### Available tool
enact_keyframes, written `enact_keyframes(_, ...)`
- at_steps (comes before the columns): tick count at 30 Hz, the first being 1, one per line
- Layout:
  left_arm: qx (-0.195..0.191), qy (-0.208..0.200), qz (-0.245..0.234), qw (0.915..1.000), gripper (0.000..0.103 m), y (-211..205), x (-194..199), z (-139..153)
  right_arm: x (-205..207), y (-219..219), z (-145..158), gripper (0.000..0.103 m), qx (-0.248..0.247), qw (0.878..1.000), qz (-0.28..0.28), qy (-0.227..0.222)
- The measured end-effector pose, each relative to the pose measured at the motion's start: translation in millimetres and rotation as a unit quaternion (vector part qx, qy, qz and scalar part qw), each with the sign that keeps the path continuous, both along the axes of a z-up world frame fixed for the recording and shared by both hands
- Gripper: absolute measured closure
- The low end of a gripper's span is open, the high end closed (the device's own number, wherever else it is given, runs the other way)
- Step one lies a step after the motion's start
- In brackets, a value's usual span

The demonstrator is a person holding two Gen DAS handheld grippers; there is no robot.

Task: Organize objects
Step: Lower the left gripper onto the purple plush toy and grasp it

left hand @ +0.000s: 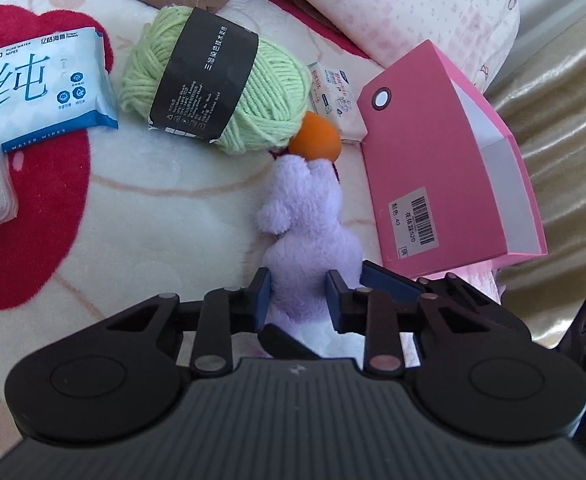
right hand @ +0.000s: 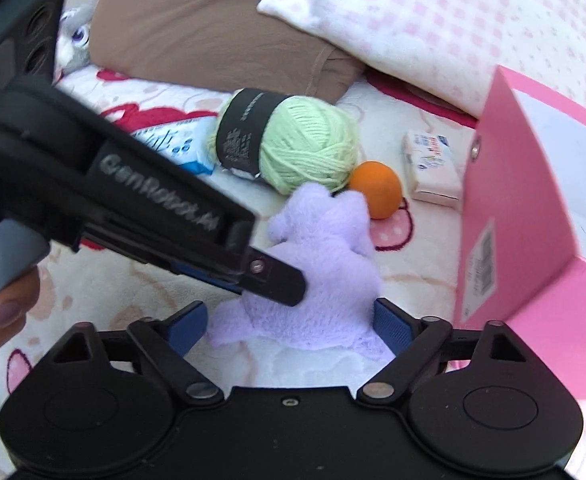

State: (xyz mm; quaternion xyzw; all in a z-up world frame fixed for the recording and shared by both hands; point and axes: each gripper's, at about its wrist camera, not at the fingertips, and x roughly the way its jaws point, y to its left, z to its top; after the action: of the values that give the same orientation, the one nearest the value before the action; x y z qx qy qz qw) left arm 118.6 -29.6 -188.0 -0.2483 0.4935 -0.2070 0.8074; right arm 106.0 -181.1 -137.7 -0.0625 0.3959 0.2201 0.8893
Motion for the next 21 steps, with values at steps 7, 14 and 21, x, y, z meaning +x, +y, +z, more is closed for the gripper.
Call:
enact_keyframes(7,-0.029,0.006,0.037,0.9989,0.076,15.2,-26.9,9.3,-11.9,-25.2,17.0,0.034,0.081,0.996,0.023,0.034)
enact_keyframes(14,-0.030,0.032,0.063,0.9970,0.077,26.9,-32.8,-11.6,-11.9,-12.3,2.6,0.022,0.045,0.997,0.045,0.031)
enact_keyframes(21,-0.036,0.009,0.070,0.9968,0.077,22.5,-38.9,-15.4,-8.4,-17.2,-15.0,0.019,0.035,0.998,0.043,0.041)
